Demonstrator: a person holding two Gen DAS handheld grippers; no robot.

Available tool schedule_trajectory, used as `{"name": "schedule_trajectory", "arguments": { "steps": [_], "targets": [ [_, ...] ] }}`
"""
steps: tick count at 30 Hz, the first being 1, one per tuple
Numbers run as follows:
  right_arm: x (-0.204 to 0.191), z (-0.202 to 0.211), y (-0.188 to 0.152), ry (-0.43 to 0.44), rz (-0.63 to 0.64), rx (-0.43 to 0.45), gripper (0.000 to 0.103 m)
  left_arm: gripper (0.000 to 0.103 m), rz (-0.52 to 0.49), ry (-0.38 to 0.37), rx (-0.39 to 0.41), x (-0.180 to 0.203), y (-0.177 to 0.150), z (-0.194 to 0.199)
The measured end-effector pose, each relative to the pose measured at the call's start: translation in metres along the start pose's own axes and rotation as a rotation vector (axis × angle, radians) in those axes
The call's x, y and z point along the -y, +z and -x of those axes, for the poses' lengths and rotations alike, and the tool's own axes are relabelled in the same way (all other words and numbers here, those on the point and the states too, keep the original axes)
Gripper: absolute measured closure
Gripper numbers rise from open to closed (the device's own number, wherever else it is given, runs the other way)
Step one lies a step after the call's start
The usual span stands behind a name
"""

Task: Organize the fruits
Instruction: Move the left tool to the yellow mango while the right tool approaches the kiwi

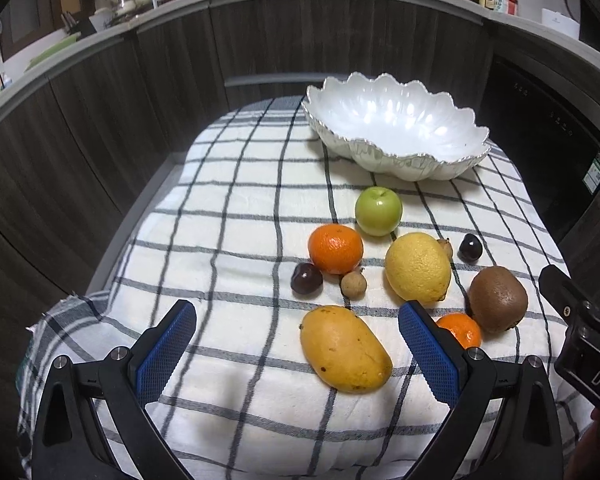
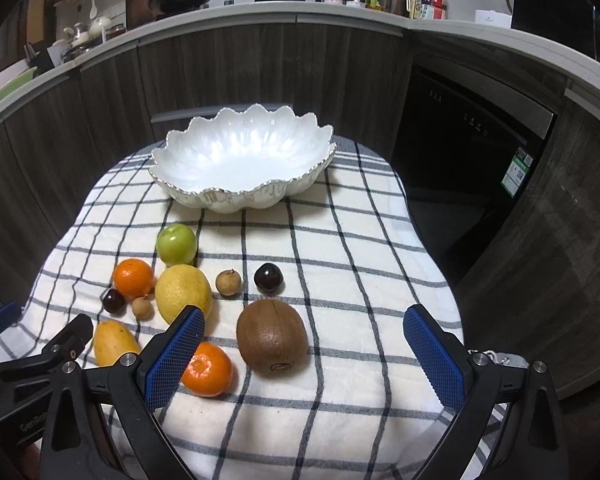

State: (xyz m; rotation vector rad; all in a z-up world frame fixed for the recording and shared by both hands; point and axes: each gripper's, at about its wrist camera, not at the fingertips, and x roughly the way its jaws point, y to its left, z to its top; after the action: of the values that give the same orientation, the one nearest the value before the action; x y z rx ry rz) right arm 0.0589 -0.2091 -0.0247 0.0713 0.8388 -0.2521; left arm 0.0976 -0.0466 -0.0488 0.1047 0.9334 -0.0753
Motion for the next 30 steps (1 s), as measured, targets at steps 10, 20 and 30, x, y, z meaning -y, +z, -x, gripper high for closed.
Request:
{"name": "schedule_trajectory", "arguments": {
  "steps": [10,20,30],
  "targets": [
    [0.004,-0.028,-0.004,-0.011,0.011,-0.07,0.002,0.009,-0.003,0.016,-0.111,0.011,-0.008,-0.033],
    [0.007,-0.04,-0.006,-0.011,0.01,-0.093,0.002,0.029,0.005,-0.034,-0.2,0.022,-0.014,-0.058],
    [0.01,-0.053,-0.008,-0.01,0.001,-0.121,0.002,0.048,-0.026,-0.064,-0.179,0.026,-0.013,-0.062]
  ]
}}
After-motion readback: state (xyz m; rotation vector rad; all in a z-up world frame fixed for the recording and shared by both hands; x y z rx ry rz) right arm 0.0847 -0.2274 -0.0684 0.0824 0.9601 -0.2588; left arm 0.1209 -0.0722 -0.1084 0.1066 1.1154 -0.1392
